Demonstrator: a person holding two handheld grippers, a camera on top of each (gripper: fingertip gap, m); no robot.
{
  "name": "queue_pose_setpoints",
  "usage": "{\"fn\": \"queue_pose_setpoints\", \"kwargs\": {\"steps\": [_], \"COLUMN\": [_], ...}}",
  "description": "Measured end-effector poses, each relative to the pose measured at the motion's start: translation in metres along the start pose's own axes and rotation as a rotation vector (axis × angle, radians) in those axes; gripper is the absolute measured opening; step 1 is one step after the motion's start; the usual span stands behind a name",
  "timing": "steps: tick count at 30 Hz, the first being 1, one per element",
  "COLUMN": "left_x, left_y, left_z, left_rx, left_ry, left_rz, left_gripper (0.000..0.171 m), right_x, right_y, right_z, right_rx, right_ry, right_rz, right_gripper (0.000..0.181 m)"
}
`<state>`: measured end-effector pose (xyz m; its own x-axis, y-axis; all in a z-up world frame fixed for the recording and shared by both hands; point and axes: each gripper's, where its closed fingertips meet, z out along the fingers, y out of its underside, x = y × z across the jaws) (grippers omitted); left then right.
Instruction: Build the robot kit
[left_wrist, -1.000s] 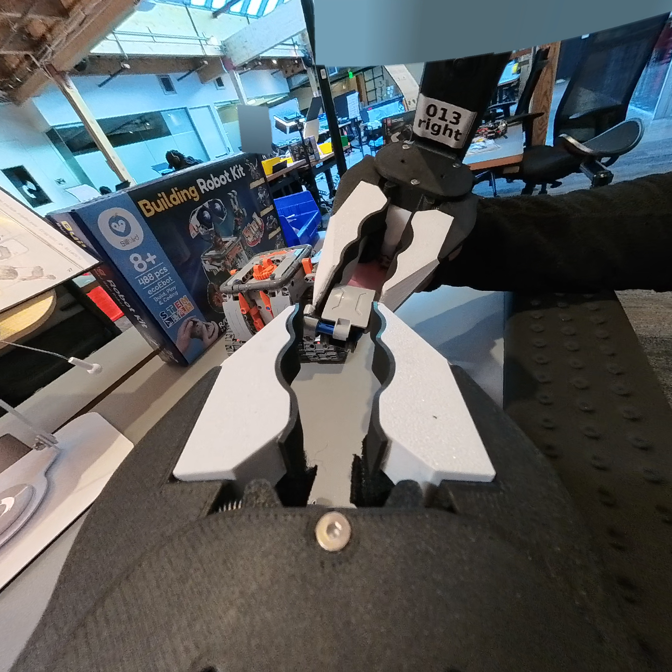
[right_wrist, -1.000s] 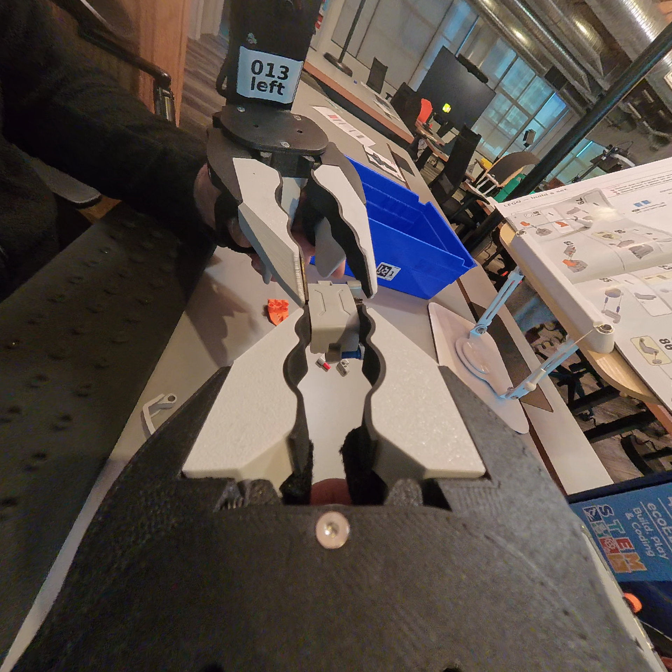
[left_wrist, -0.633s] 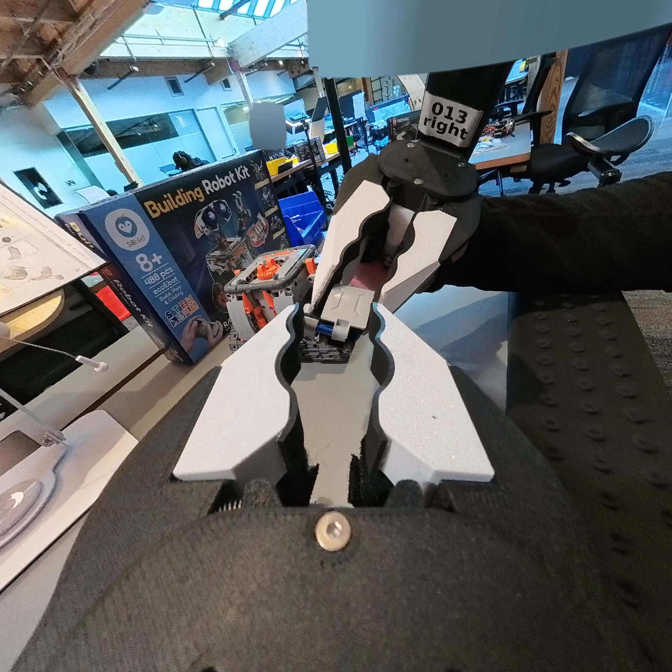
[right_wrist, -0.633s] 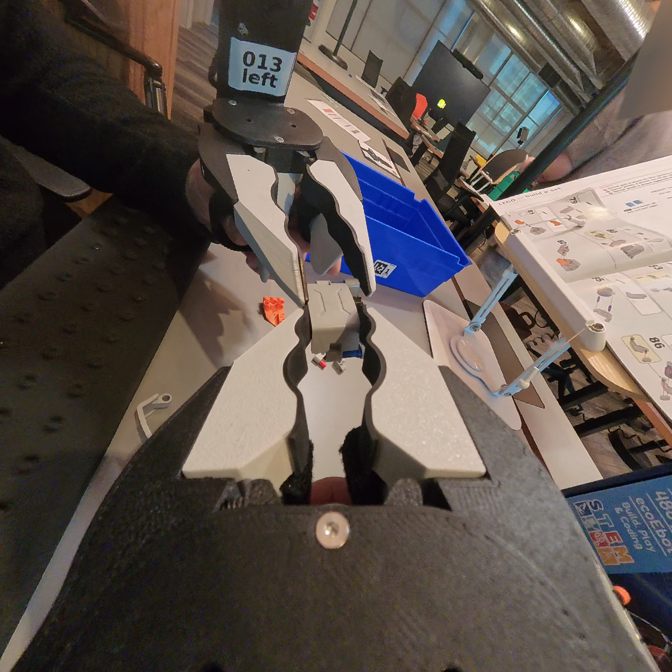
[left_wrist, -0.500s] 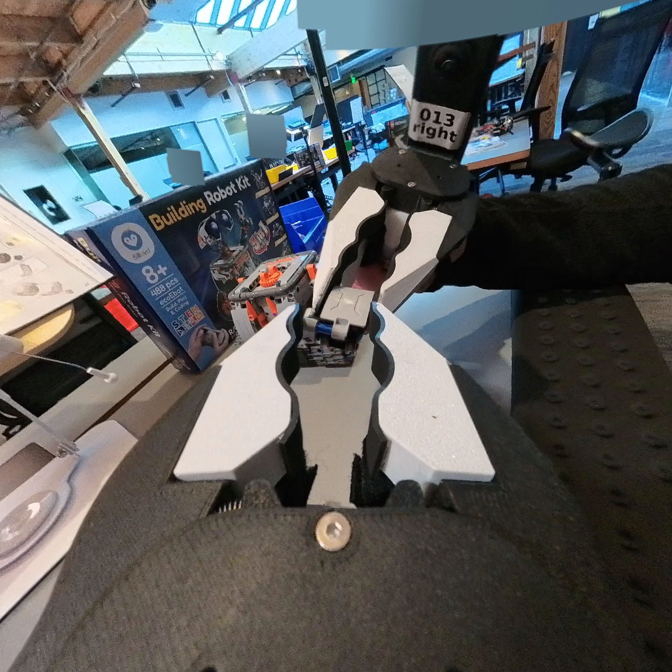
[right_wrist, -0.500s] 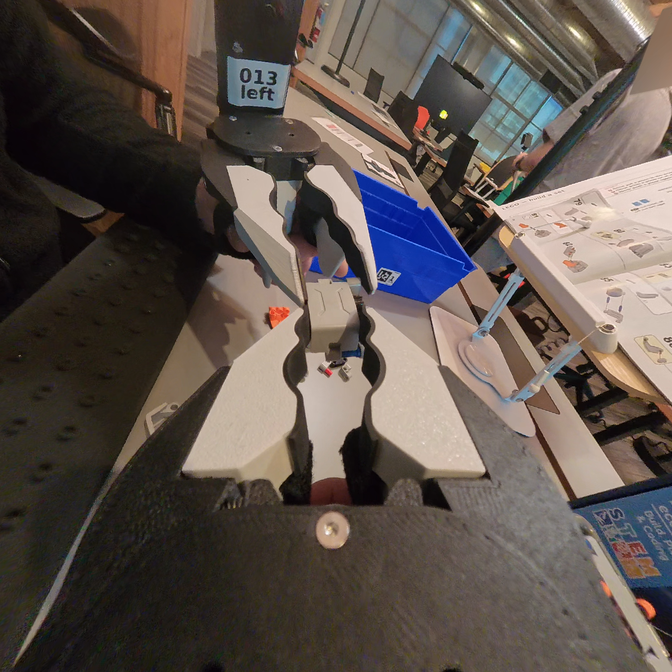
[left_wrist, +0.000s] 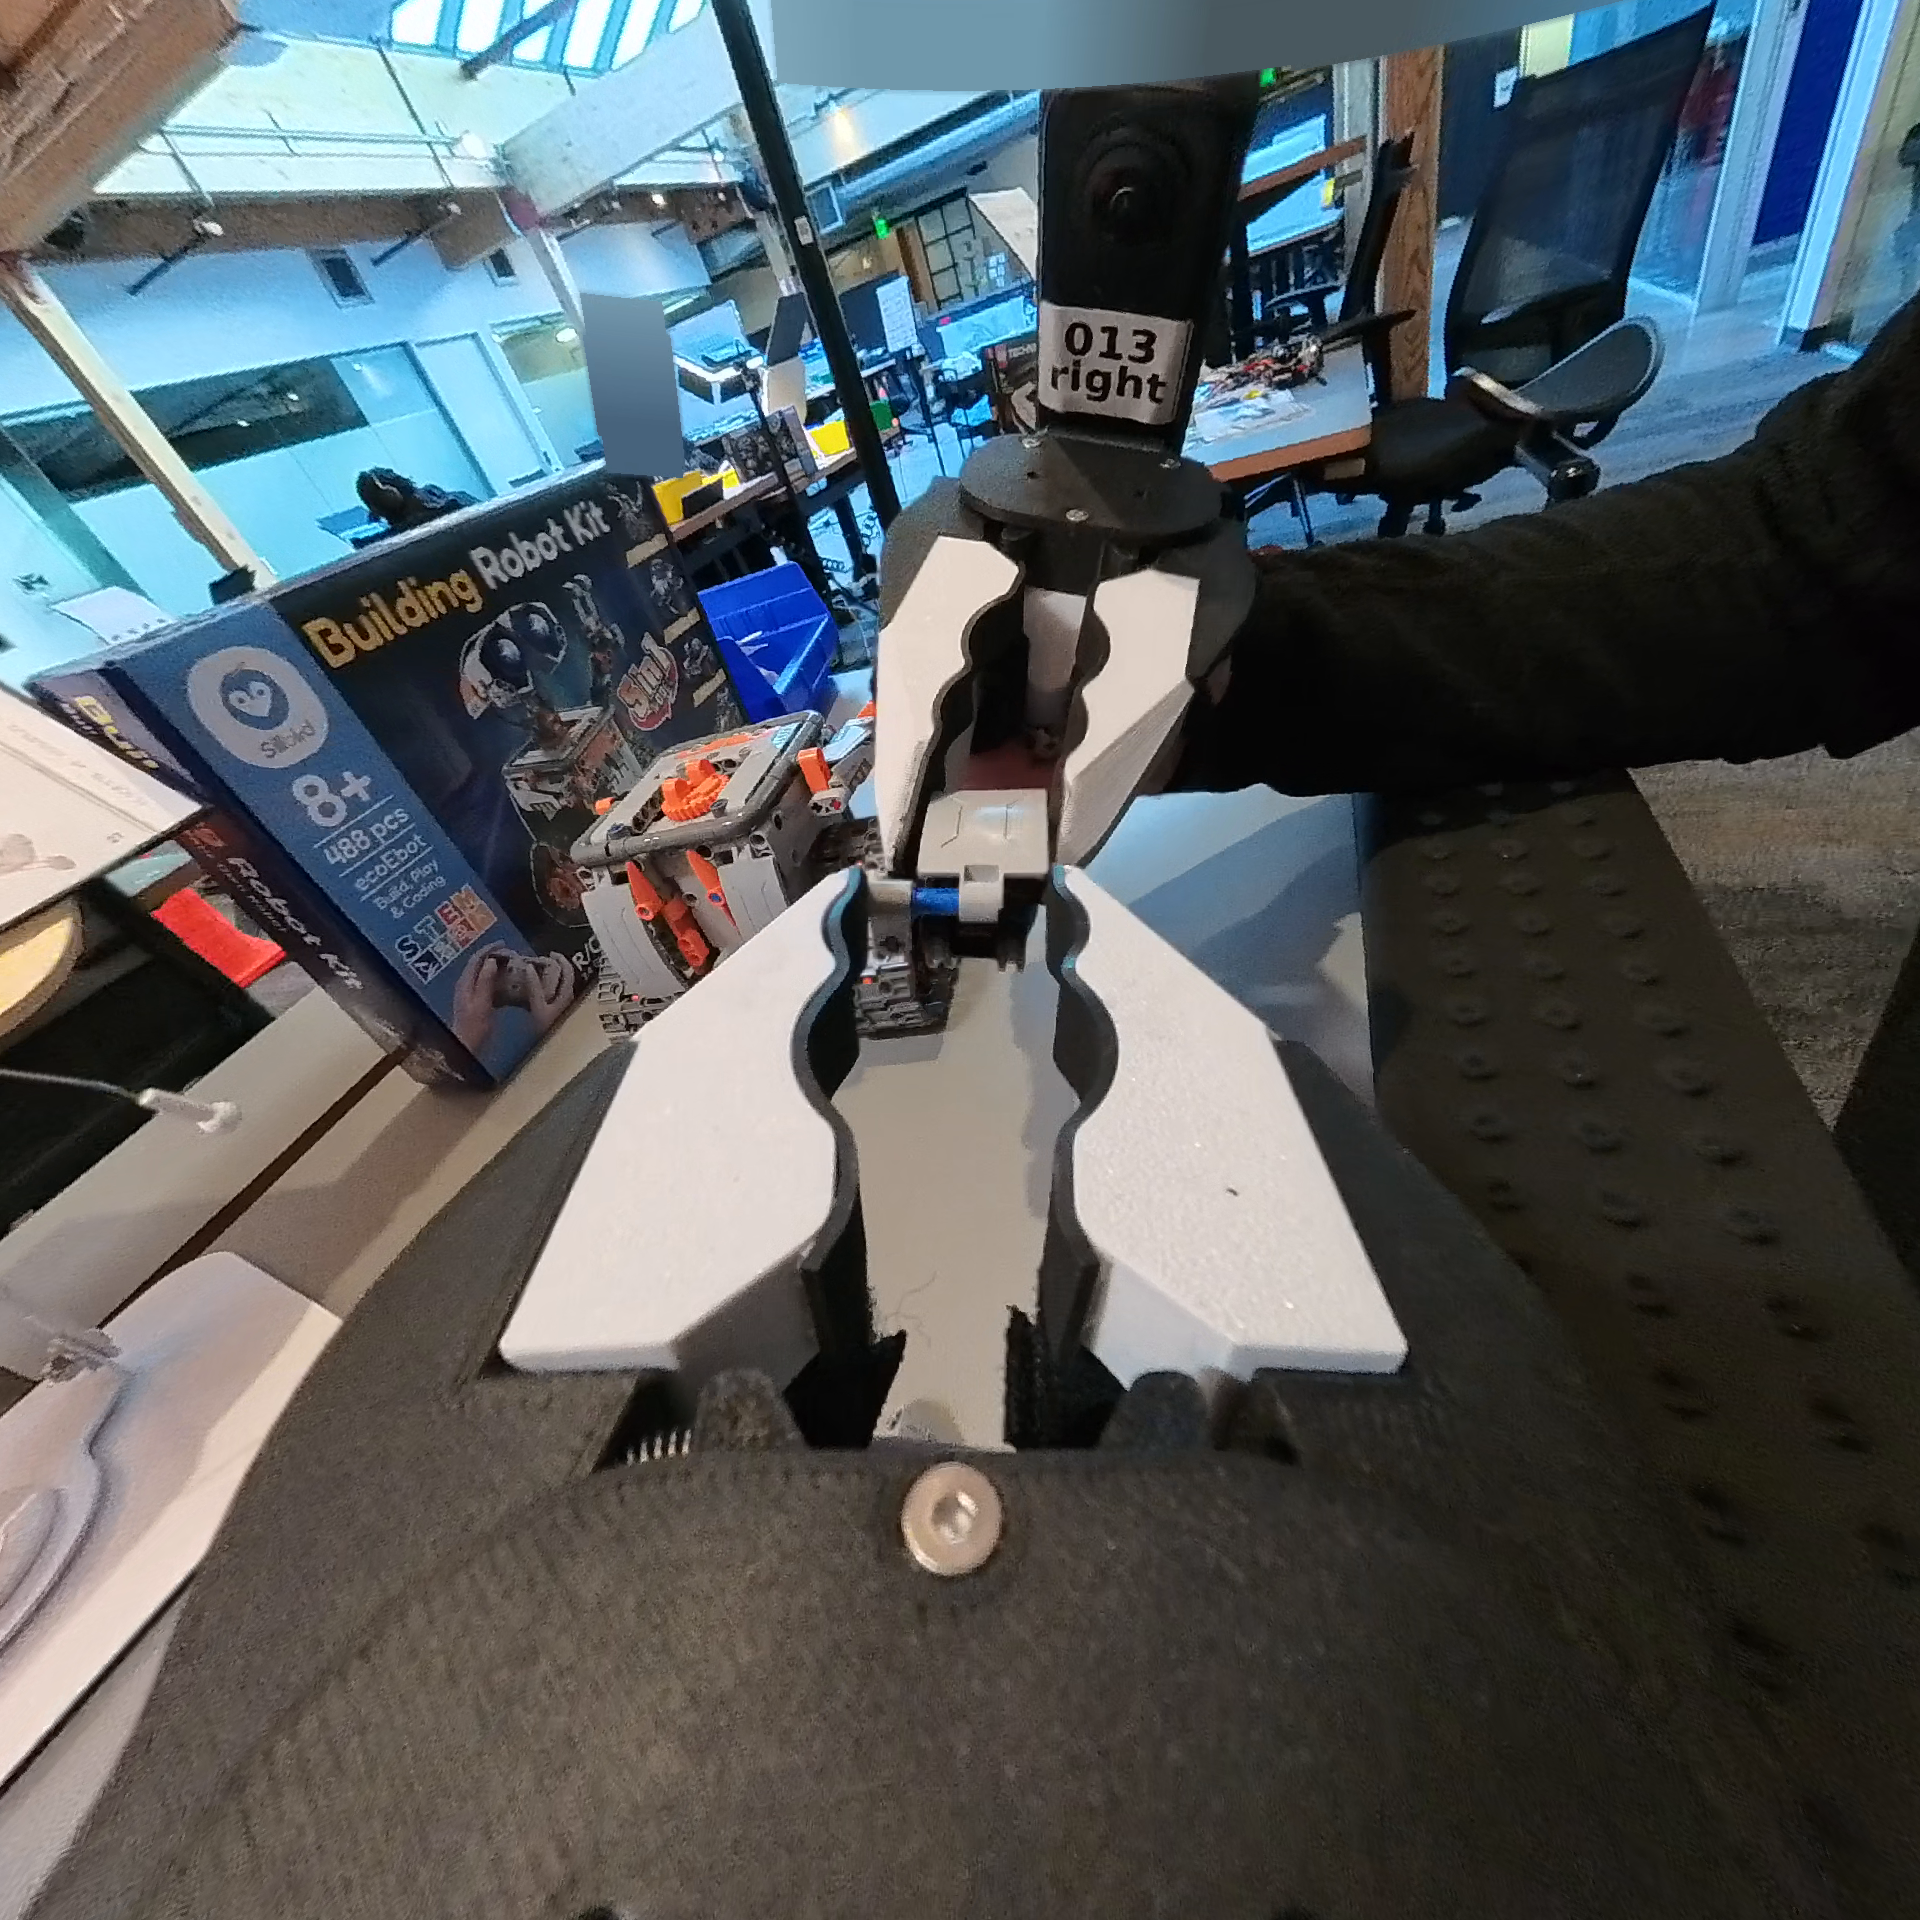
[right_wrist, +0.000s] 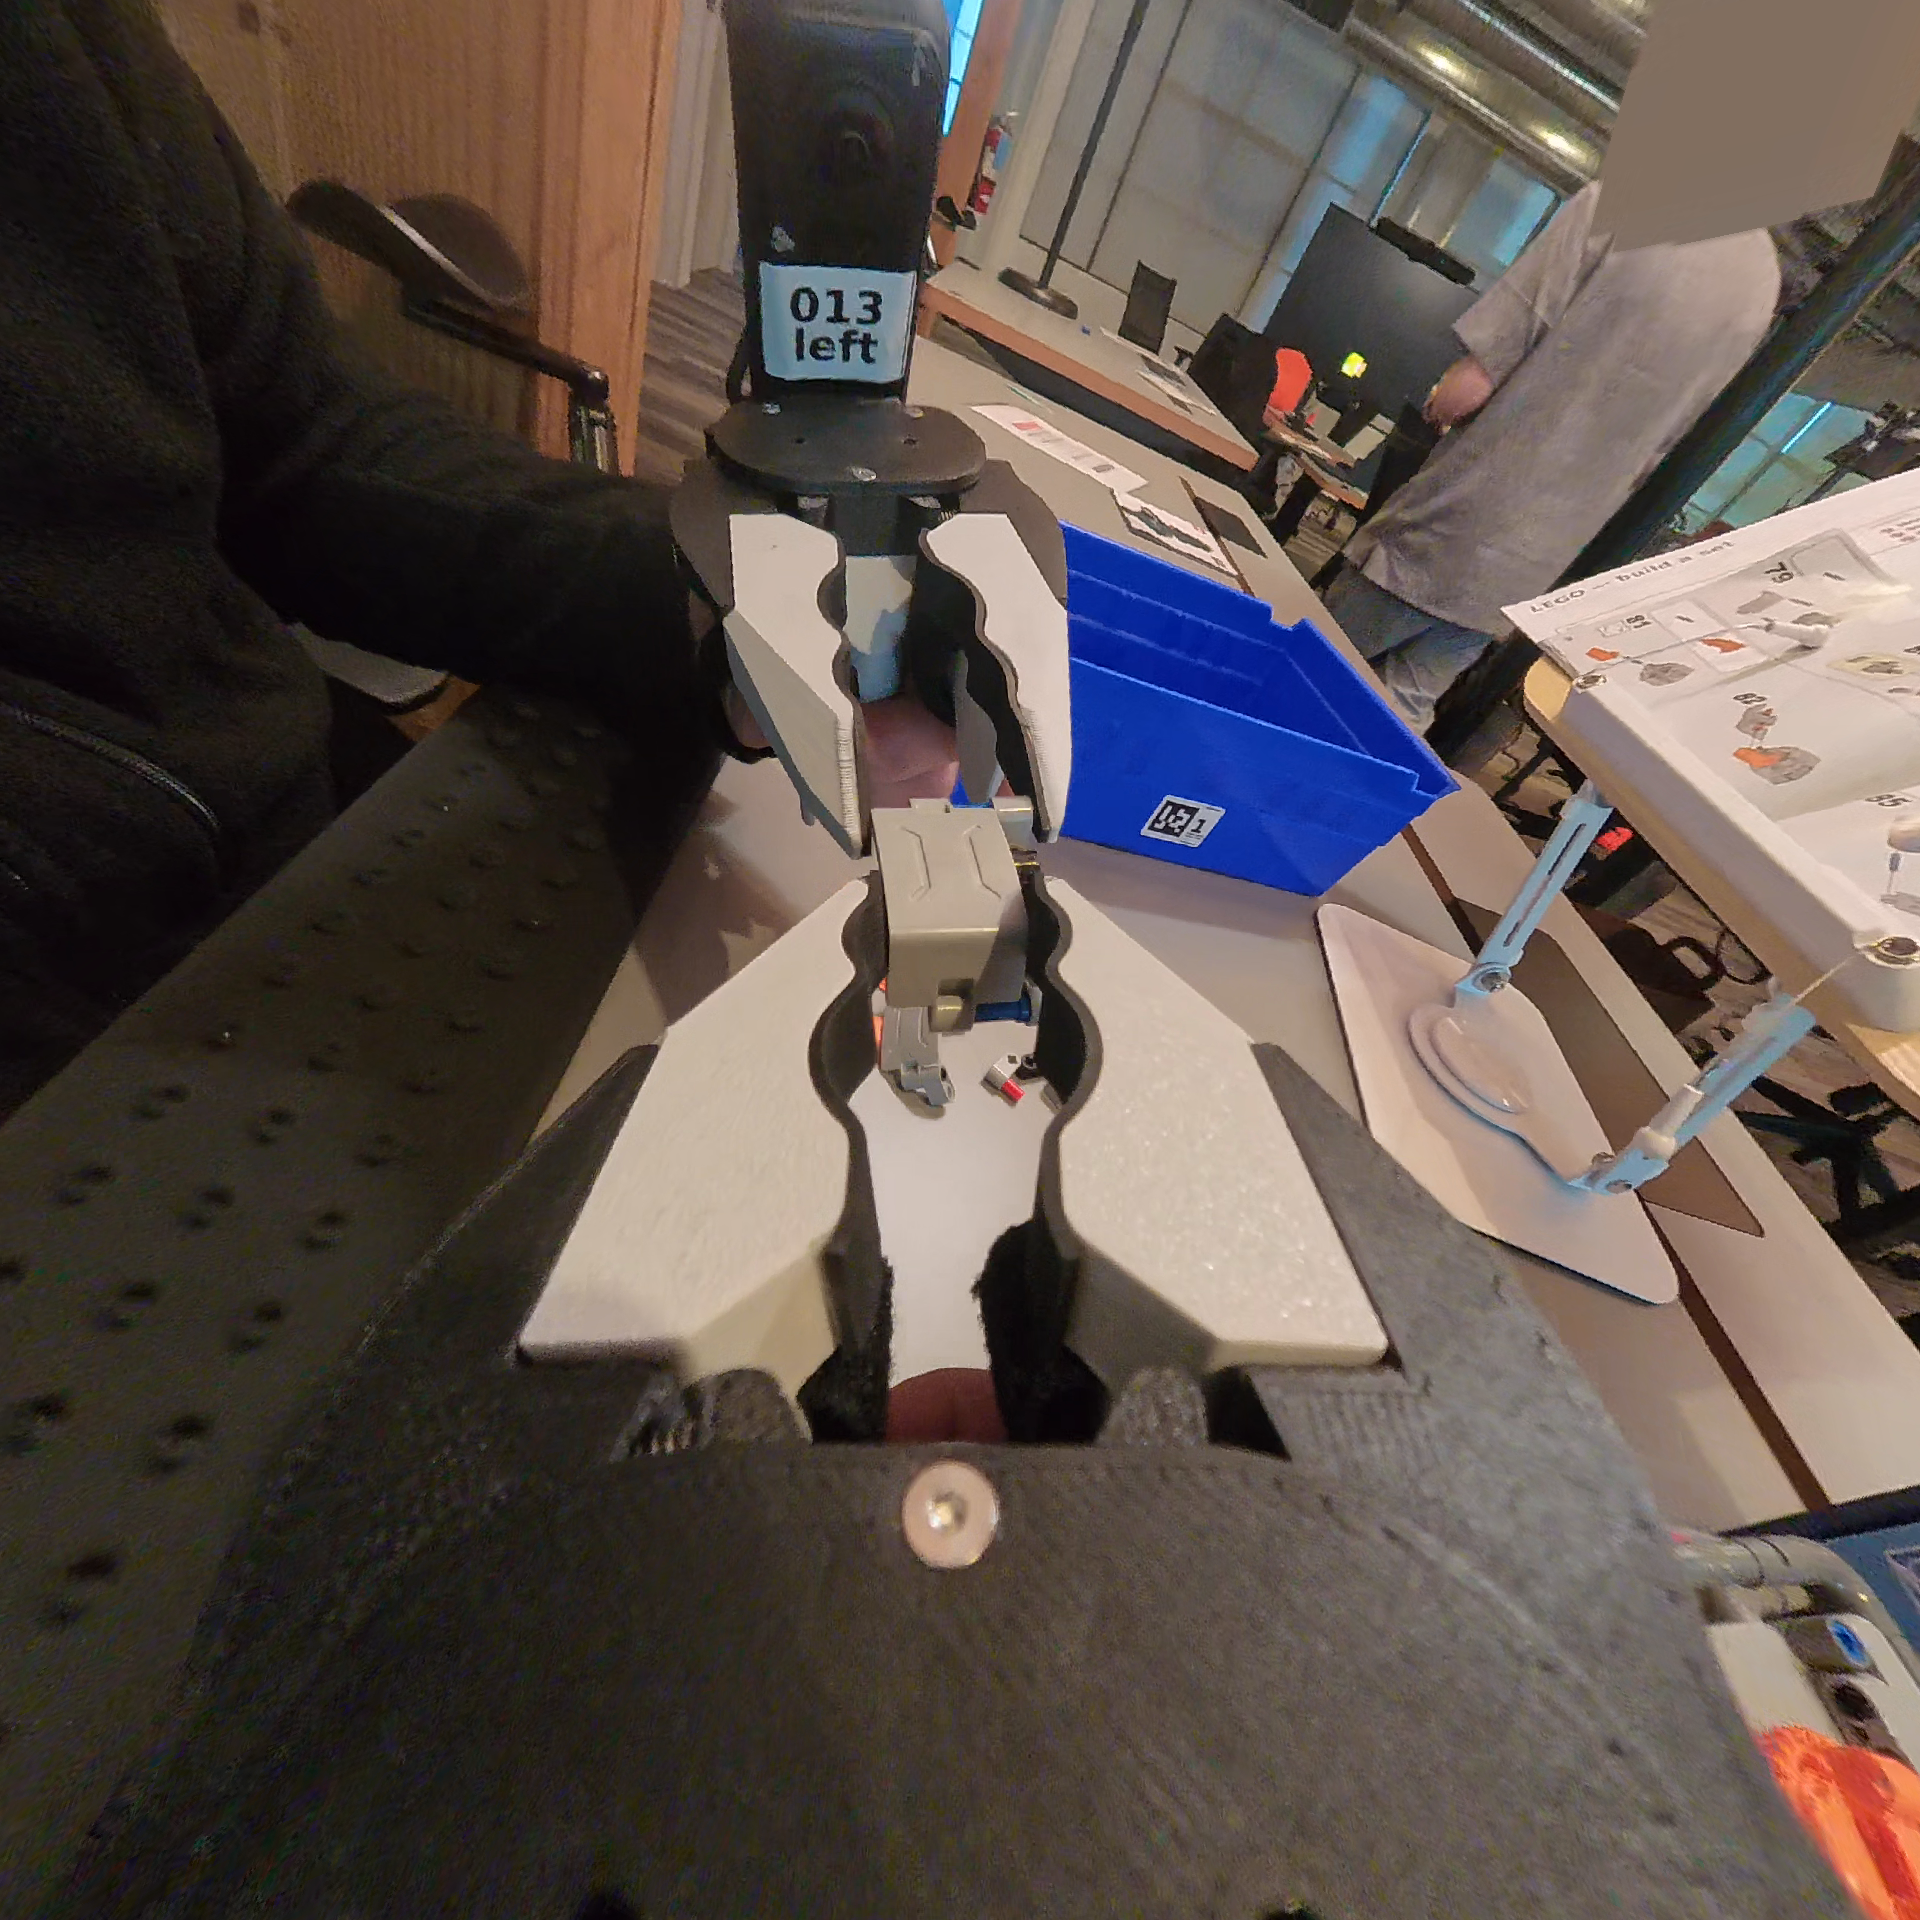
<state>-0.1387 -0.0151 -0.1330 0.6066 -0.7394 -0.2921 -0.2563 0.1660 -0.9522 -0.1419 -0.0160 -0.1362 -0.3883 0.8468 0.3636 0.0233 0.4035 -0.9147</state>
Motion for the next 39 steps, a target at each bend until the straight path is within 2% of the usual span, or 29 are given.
{"fn": "queue_pose_setpoints", "kwargs": {"steps": [15, 19, 22, 39], "left_x": [-0.008, -0.009, -0.009, -0.008], "left_y": [-0.011, -0.015, -0.014, -0.020], "left_z": [-0.003, -0.003, -0.002, -0.003], "left_rx": [0.105, 0.131, 0.122, 0.170], "left_ry": [-0.035, -0.046, -0.067, -0.072], "left_rz": [-0.073, -0.081, -0.031, -0.065], "left_gripper": [0.025, 0.028, 0.026, 0.022], "right_x": [0.008, 0.008, 0.008, 0.005], "right_y": [-0.015, -0.017, -0.016, -0.018], "right_z": [-0.007, -0.008, -0.009, -0.007], "right_rx": [0.137, 0.156, 0.156, 0.196], "right_ry": [-0.021, -0.023, -0.027, -0.060], "right_rz": [0.166, 0.177, 0.182, 0.222], "right_gripper": [0.024, 0.024, 0.024, 0.024]}}
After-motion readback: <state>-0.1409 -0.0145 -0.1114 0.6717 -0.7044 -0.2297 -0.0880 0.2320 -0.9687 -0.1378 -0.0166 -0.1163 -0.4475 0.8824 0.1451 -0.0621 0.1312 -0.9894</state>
